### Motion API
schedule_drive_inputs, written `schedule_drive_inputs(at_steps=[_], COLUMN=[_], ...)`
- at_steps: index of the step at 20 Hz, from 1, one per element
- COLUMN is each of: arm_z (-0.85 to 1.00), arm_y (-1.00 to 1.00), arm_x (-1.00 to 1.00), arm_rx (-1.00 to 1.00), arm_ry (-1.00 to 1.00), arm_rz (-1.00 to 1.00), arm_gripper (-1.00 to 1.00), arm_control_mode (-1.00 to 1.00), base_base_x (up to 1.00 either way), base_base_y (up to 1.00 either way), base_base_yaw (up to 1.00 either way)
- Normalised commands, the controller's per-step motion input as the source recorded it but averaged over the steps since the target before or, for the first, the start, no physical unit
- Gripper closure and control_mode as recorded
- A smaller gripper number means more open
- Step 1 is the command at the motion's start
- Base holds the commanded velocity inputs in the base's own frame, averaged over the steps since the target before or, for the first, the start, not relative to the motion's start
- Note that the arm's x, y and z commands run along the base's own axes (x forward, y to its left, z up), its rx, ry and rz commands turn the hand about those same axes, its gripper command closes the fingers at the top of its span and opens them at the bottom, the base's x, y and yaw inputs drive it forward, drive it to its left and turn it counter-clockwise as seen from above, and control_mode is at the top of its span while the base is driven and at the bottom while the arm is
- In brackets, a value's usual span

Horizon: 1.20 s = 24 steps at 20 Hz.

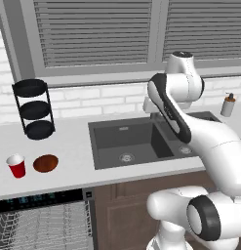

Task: Pick up the cup and bowl from the counter, place them in the dishwasher, and close the dishwasher door.

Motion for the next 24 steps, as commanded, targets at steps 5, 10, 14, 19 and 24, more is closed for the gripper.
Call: schedule_drive_inputs(at_steps=[5, 10, 14, 19, 24], arm_z=[-0.03, -0.18, -0.05, 0.0, 0.0], arm_y=[0.03, 0.22, 0.05, 0.5, 0.57], arm_x=[-0.5, -0.97, -0.77, -0.29, -0.11], arm_rx=[0.0, 0.0, 0.02, -0.01, -0.03], arm_ry=[0.0, 0.0, 0.06, 0.01, 0.02], arm_rz=[0.02, 0.07, 0.02, 0.04, 0.03], arm_gripper=[-1.0, -1.0, -1.0, -1.0, -1.0], arm_control_mode=[-1.0, -1.0, -1.0, -1.0, -1.0], base_base_x=[0.0, 0.0, 0.0, 0.0, 0.0], base_base_y=[0.0, 0.0, 0.0, 0.0, 0.0], base_base_yaw=[0.0, 0.0, 0.0, 0.0, 0.0])
